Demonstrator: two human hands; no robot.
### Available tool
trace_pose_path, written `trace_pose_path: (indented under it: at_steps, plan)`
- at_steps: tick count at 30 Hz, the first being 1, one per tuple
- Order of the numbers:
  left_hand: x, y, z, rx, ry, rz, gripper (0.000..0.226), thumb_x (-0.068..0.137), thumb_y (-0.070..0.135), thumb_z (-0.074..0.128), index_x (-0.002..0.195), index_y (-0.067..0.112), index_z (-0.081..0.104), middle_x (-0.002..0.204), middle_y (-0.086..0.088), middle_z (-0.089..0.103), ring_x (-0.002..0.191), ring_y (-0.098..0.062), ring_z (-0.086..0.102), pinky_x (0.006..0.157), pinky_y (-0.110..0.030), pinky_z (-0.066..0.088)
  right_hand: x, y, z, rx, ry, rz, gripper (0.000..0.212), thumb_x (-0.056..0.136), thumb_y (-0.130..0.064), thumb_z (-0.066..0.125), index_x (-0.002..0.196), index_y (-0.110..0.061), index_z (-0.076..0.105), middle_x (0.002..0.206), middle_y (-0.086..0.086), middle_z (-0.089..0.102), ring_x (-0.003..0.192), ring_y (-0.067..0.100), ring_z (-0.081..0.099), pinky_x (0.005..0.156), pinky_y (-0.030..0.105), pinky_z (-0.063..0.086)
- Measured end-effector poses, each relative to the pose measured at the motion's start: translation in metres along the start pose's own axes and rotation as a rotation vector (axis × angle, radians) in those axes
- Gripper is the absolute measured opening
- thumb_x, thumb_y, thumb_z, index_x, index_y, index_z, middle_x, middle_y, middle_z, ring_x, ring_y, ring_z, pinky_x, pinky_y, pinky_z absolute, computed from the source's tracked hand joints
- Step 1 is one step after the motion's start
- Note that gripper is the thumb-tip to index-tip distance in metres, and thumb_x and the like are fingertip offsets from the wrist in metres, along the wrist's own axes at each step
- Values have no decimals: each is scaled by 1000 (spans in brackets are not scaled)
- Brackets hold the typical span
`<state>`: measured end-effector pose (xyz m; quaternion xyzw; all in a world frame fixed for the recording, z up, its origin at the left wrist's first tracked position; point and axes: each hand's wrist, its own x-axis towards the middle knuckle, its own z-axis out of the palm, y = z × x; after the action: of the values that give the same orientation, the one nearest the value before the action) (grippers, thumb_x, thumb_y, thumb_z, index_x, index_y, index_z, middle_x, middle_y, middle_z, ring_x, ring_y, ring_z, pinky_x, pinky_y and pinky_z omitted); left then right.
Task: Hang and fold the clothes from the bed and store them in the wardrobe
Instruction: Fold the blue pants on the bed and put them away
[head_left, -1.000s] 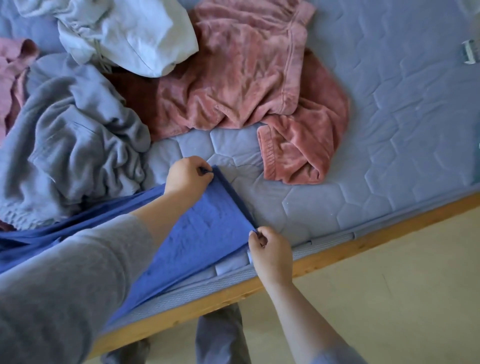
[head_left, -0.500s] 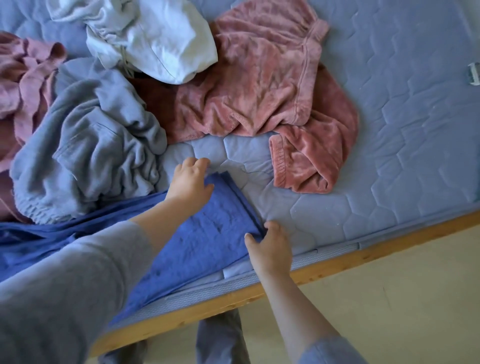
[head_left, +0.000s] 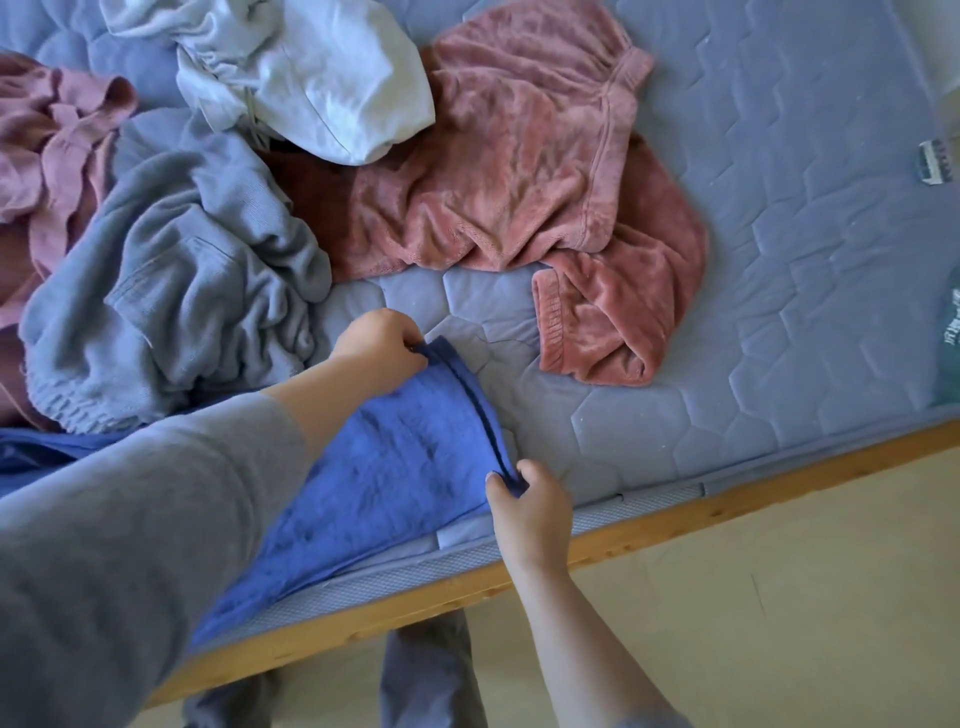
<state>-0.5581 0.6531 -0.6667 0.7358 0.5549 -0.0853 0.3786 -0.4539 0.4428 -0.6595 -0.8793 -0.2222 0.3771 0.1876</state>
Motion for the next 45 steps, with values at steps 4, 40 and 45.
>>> trace_pose_path:
  at_steps: [4, 40, 45]
  plan:
    - [-18, -12, -24, -16, 49, 45, 13, 82, 19, 69, 93, 14, 73, 85, -1, 65, 82, -21, 58, 68, -27, 41, -13, -7, 0, 52, -2, -82, 21, 88, -26, 62, 75, -22, 46, 73, -2, 57, 68, 12, 48, 65, 29, 41]
    - [-230, -329, -120, -706, 413, -509, 12, 77, 7, 59, 74, 15, 67, 60, 1, 62, 58, -16, 56, 64, -29, 51, -237, -139, 223, -248, -572, -735, 16, 81, -27, 59, 72, -19, 48, 61, -6, 47, 60, 14, 44, 57, 30, 38]
    - [-231, -357, -114, -770, 455, -477, 22, 81, 1, 55, 74, 21, 62, 68, 1, 63, 56, -13, 53, 63, -27, 47, -250, -138, 255, -313, -605, -754, 16, 81, -29, 58, 75, -17, 51, 64, -8, 50, 64, 15, 49, 60, 32, 44]
